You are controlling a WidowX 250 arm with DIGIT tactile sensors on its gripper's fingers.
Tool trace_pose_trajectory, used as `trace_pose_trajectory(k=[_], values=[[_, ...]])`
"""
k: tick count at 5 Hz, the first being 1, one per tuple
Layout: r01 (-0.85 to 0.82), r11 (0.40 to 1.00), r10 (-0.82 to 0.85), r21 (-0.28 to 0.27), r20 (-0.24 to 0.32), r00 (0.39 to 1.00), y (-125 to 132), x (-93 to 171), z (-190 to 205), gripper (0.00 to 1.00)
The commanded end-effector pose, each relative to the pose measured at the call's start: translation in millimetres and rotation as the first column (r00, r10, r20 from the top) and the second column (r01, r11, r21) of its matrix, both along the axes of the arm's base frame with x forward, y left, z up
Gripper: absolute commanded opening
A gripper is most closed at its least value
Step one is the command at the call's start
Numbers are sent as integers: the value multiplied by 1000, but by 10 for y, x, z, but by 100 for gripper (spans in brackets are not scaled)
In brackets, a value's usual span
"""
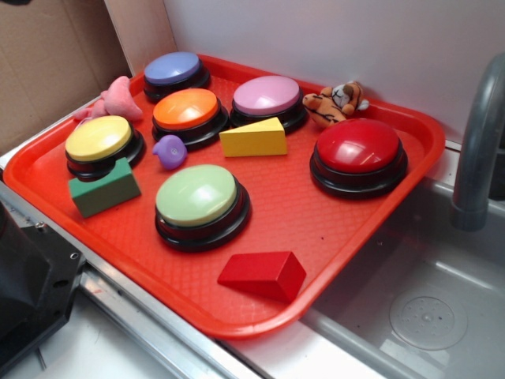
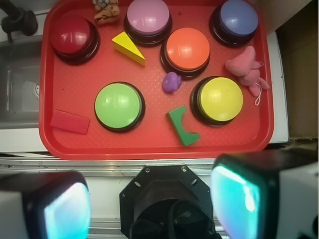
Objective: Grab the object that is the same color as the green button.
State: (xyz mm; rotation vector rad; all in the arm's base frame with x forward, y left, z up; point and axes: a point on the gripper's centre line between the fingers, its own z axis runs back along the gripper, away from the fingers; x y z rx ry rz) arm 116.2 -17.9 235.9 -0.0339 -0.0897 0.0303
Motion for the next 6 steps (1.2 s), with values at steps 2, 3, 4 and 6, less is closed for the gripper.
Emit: trace_pose_trajectory(k=[2,3,4,6], values=[[62,998,-63,24,19,998,82,39,-167,100],[122,990,-123,66,19,992,135,104,-333,100],[156,985,-157,76,19,987,208,142,-569,100],[164,980,-174,112,83,981,329,145,-950,100]])
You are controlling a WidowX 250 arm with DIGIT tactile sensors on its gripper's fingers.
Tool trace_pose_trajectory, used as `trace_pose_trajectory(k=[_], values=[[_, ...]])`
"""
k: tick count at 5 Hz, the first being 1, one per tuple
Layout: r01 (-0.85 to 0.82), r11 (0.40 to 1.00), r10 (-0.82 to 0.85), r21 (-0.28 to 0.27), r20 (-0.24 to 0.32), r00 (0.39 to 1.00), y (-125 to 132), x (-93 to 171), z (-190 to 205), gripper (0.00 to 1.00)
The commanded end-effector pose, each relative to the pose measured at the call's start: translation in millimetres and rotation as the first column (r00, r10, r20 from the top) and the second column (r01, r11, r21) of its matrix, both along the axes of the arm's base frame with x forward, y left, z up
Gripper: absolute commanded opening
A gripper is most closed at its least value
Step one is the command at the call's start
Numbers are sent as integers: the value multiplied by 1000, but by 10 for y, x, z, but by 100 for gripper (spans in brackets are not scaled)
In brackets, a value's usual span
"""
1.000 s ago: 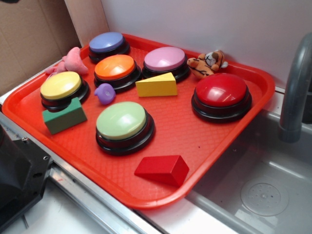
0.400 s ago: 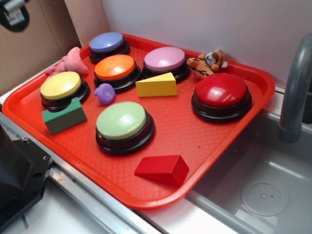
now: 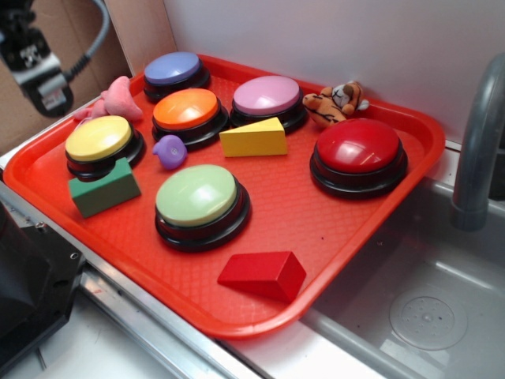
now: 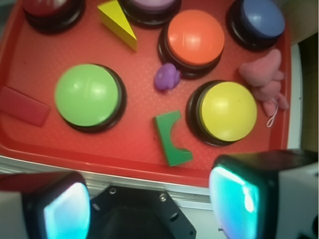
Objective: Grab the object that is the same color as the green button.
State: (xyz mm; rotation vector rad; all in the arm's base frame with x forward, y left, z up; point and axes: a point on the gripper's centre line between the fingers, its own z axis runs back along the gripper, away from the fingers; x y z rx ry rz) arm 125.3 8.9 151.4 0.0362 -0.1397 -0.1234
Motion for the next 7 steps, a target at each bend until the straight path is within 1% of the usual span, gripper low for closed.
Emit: trace_pose_trajectory(k=[1,2,3,4,6,7], values=[[65,998,-67,23,75,995,105,79,-284,100],[96,995,-97,41,42,994,143,127,-492,100],[129,991,-131,30,57,990,184,179,-637,100],[175,984,-176,10,54,983,177,265,-814,100],[203,979,-203,13,25,979,111,297,-1030,100],[204,979,-204,23,12,979,100,274,-1087,100]])
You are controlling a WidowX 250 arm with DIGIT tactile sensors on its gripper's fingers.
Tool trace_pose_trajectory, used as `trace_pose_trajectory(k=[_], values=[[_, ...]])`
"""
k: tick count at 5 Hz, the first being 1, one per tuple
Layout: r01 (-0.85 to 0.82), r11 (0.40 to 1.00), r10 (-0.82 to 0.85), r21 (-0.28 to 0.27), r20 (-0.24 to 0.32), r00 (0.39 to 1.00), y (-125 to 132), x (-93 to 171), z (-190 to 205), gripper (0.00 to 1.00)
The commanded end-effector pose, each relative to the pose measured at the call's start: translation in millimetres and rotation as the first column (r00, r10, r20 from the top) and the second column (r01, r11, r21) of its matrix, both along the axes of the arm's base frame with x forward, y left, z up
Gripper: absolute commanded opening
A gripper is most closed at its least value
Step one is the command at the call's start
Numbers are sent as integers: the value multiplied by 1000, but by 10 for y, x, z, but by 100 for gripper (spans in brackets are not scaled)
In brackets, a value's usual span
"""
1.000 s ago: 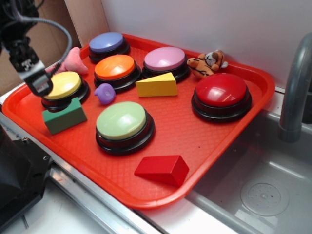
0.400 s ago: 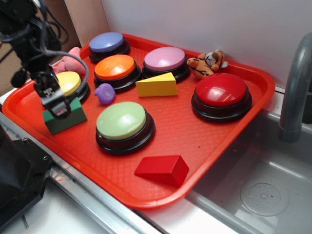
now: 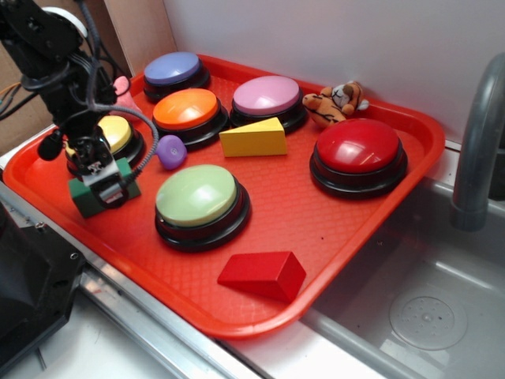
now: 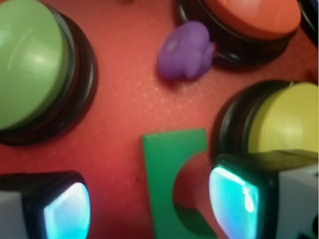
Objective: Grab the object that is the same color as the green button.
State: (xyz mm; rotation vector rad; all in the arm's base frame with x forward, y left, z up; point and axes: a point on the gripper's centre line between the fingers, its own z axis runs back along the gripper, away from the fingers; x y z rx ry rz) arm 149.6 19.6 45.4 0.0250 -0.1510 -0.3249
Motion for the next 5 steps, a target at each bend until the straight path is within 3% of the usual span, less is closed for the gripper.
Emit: trace_pose_trajectory(k=[1,3,4,5], values=[[6,1000,-5,22,-2,1000,-45,27,-82,100],[-5,1000,6,21,-17,1000,-37,17,-189,100],[-8,1000,8,15,-24,1000,-22,22,-247,92],[-30,999,32,44,-47,998,-21,32,-291,0]])
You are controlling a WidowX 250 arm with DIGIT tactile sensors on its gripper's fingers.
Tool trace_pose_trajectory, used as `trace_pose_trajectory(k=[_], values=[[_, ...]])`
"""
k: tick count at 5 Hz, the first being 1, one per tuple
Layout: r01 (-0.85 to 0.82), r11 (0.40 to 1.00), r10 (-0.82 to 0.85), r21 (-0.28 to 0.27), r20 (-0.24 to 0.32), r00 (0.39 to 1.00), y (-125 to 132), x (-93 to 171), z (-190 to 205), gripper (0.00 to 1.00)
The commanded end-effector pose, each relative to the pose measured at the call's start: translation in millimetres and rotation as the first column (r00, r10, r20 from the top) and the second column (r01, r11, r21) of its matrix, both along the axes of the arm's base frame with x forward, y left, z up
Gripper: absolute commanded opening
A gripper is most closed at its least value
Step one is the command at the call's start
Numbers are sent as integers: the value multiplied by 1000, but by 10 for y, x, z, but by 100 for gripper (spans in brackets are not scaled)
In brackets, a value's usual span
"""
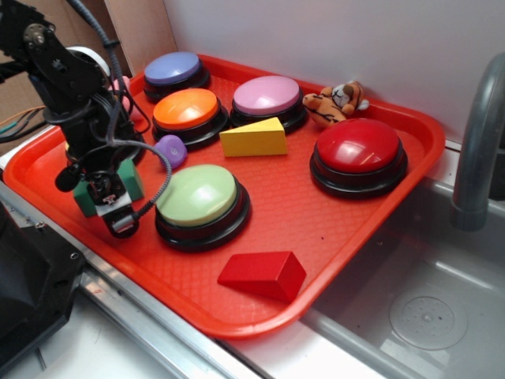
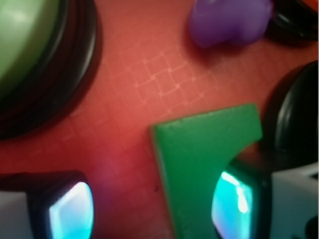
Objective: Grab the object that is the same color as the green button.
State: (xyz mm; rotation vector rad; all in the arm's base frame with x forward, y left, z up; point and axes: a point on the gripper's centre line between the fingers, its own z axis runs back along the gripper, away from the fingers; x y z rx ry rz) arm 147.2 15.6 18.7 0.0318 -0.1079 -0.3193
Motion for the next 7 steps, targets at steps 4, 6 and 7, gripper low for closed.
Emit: trace_pose_trajectory(k=[4,6,7], values=[[-109,994,108,-9,-89,990,55,239,374,0],[-200,977,193,-69,-100,976,-133,669,996,0],[-205,978,200,-48,-82,976,-212,780,1155,0]])
